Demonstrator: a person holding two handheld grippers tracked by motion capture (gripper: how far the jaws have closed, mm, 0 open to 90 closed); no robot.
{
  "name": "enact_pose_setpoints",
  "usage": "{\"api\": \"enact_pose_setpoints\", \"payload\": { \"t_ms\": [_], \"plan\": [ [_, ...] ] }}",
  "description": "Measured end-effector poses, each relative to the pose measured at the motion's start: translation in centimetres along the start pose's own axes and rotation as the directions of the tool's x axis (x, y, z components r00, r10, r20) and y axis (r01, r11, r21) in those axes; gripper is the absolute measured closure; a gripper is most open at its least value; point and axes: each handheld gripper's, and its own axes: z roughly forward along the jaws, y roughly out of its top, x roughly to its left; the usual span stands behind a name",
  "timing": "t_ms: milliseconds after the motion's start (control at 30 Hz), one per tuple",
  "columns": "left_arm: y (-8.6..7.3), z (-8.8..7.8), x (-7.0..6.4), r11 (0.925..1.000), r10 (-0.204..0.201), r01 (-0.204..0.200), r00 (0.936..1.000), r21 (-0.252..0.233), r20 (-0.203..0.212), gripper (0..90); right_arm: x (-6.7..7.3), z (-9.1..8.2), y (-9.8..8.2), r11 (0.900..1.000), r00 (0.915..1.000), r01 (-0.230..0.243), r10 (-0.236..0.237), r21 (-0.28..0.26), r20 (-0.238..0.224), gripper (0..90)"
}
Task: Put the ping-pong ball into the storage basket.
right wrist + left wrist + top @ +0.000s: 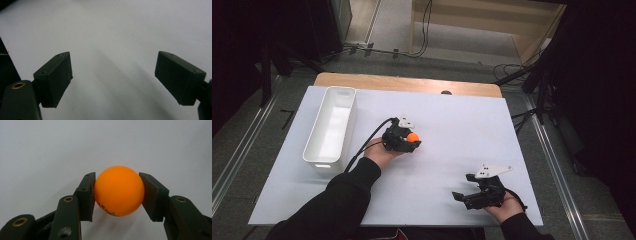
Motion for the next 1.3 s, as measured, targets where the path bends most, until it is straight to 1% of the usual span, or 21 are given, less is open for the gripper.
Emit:
{"api": "enact_pose_setpoints", "payload": {
  "t_ms": [67,367,433,467,533,567,600,700,800,933,1033,1133,1300],
  "plan": [
    [0.1,-0.2,-0.1,1.0000,0.006,-0.006,0.9999,0.000,0.008,50.4,0.0,0.0,0.0,1.000,1.0000,-0.005,0.005,-0.003,-0.001,13.1],
    [0.3,-1.2,-0.6,0.9998,0.020,-0.020,0.9993,-0.004,0.031,50.4,0.0,0.0,0.0,1.000,1.0000,-0.001,0.001,-0.005,0.002,13.1],
    [0.4,-1.4,-0.7,0.9998,0.018,-0.017,0.9993,-0.008,0.034,50.3,0.0,0.0,0.0,1.000,1.0000,0.000,0.000,-0.007,0.004,13.2],
    [0.5,-1.7,-0.8,0.9997,0.025,-0.025,0.9990,-0.004,0.036,50.3,0.0,0.0,0.0,1.000,1.0000,-0.001,0.001,-0.005,0.003,13.1],
    [0.5,-1.8,-0.8,0.9997,0.025,-0.025,0.9989,-0.008,0.039,50.3,0.0,0.0,0.0,1.000,1.0000,-0.004,0.004,-0.003,0.001,13.2],
    [0.5,-1.9,-0.9,0.9998,0.019,-0.018,0.9989,-0.011,0.043,50.4,0.0,0.0,0.0,1.000,1.0000,-0.005,0.005,-0.002,0.000,13.1],
    [0.6,-2.2,-0.9,0.9996,0.029,-0.028,0.9984,-0.004,0.048,50.3,0.0,0.0,0.0,1.000,1.0000,-0.004,0.004,-0.002,0.000,13.1],
    [0.6,-2.2,-1.0,0.9997,0.023,-0.023,0.9982,-0.002,0.055,50.3,0.0,0.0,0.0,1.000,1.0000,-0.005,0.005,-0.003,0.001,13.1],
    [0.5,-2.4,-1.1,0.9993,0.036,-0.037,0.9977,0.011,0.058,50.3,0.0,0.0,0.0,1.000,1.0000,-0.004,0.004,-0.002,0.000,13.1],
    [0.6,-2.6,-1.2,0.9993,0.032,-0.033,0.9973,0.019,0.067,50.3,0.0,0.0,0.0,1.000,1.0000,-0.001,0.001,-0.005,0.003,13.1],
    [0.7,-2.8,-1.2,0.9989,0.037,-0.039,0.9968,0.025,0.071,50.3,0.0,0.0,0.0,1.000,1.0000,-0.005,0.005,-0.002,0.002,13.1],
    [0.7,-2.9,-1.2,0.9993,0.031,-0.032,0.9973,0.019,0.066,50.3,0.0,0.0,0.0,1.000,1.0000,-0.002,0.002,-0.001,0.002,13.1],
    [0.8,-3.1,-1.1,0.9993,0.023,-0.025,0.9971,0.026,0.072,50.4,0.0,0.0,0.0,1.000,1.0000,0.000,0.000,-0.007,0.004,13.2]
  ]
}}
